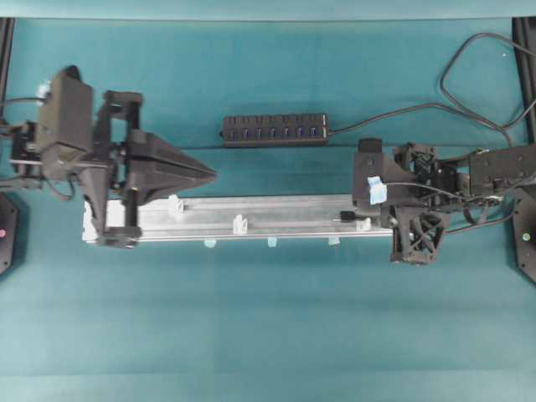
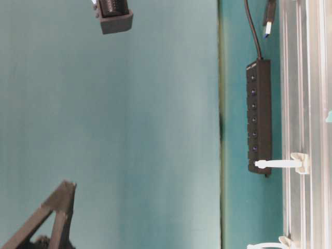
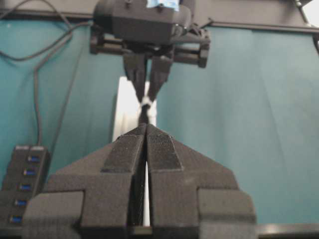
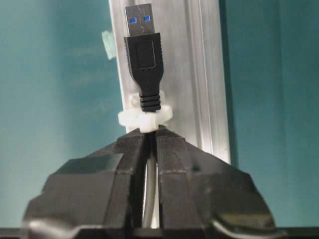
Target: Pass the USB cable through three rings with both arms.
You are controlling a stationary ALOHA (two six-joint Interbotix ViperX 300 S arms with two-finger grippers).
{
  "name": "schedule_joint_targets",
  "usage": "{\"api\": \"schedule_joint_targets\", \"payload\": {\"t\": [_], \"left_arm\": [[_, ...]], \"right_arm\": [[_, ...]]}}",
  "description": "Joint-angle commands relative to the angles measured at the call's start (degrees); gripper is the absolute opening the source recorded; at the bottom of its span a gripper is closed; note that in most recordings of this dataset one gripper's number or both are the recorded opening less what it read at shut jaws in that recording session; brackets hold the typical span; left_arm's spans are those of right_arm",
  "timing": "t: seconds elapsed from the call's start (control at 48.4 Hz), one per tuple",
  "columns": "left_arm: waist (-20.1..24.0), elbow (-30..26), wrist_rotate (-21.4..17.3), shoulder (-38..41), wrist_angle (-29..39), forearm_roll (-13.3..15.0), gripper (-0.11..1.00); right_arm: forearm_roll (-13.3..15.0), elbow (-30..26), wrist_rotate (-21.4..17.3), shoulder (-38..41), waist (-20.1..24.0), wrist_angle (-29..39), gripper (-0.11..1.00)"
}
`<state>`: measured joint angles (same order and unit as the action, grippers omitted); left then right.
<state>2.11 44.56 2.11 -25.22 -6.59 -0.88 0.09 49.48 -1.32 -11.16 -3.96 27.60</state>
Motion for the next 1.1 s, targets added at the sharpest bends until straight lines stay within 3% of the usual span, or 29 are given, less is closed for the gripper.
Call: {"api": "schedule_joint_targets", "payload": {"t": [0.0,0.186,0.269,0.496,0.6,0.868,1.075], "left_arm": [[0.7,-1.8,0.9,1.1,-1.0,-0.2,0.02],[1.4,-2.1,4.9,4.0,-0.8,-0.2,0.02],[1.7,-2.1,6.9,5.7,-0.8,-0.2,0.1],[1.8,-4.0,7.7,15.4,-0.9,-0.2,0.75],[1.8,-6.8,7.4,20.4,-0.8,-0.2,0.96],[1.9,-15.6,3.7,31.4,-0.5,-0.2,0.95],[2.5,-19.9,3.5,37.3,-0.4,-0.2,0.94]], "right_arm": [[-0.2,-0.1,-0.6,-0.2,0.0,-0.5,-0.09],[-0.2,0.1,-0.8,-0.2,0.3,-0.8,-0.09],[-0.2,0.1,-0.8,-0.2,0.4,-1.0,-0.09],[-0.4,1.1,-0.8,-0.2,0.4,-2.9,-0.09],[-0.8,1.2,-0.8,-0.2,0.6,-3.2,-0.09],[-1.0,1.2,-0.8,-0.2,0.8,-3.9,-0.09],[-1.0,1.3,-0.9,-0.2,0.8,-5.5,-0.09]]}}
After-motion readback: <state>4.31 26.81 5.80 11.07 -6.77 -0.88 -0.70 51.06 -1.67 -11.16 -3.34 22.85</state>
